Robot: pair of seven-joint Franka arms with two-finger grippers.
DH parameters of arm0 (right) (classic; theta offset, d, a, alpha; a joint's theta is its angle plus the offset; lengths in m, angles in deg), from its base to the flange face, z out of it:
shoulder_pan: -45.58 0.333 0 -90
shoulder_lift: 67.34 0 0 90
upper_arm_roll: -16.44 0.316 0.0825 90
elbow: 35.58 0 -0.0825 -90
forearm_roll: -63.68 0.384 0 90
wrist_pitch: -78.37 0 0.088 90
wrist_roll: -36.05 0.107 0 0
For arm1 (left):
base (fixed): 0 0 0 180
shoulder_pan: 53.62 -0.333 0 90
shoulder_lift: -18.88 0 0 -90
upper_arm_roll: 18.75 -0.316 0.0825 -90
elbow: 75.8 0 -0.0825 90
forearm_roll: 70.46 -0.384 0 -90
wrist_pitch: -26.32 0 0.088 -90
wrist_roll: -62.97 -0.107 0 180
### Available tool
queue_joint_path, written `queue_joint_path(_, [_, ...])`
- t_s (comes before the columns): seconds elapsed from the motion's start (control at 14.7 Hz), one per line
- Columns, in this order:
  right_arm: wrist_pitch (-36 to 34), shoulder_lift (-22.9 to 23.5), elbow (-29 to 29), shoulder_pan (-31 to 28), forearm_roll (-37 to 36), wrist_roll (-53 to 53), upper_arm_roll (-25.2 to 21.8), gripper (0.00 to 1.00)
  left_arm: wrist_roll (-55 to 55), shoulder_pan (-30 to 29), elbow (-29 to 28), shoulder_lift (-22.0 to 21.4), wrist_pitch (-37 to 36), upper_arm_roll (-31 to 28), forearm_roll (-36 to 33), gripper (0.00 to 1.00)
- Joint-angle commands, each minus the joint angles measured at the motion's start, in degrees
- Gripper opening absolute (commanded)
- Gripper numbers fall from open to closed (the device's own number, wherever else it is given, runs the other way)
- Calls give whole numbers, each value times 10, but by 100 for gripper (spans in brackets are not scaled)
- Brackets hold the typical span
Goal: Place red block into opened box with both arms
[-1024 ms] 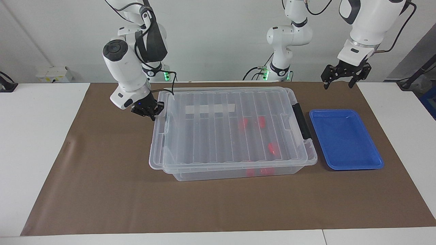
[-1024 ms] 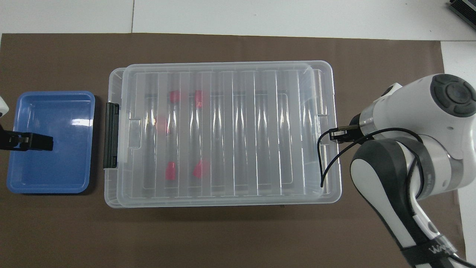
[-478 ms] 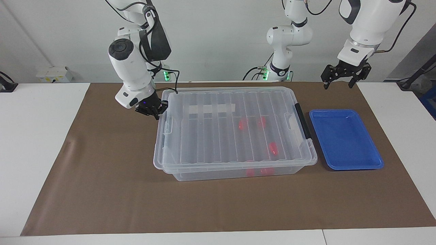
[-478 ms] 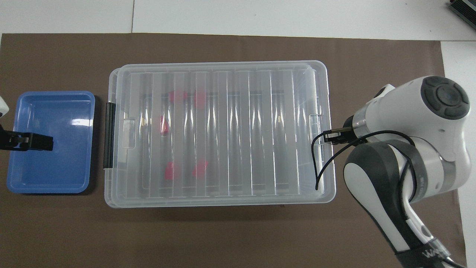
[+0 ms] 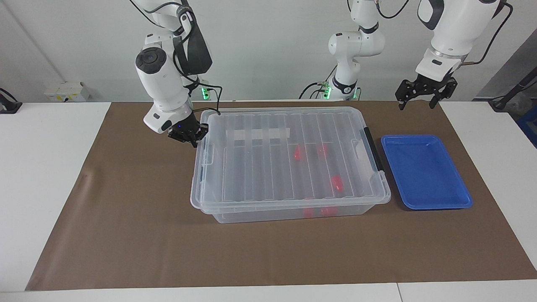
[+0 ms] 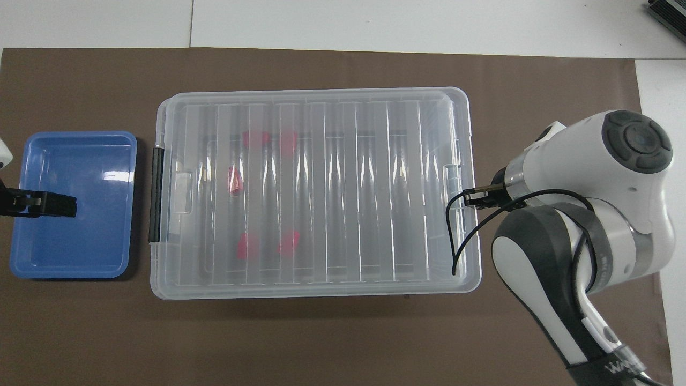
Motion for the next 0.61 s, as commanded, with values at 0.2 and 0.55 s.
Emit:
queue_joint_path(0.2, [8,-11,-11,2,27,8,0,0,-2,-3,-4,-4,-4,0,7,100])
queue_joint_path(0.55, [1,-19,-1,-21,27,3,-6,0,-2,-3,-4,-4,-4,0,7,100])
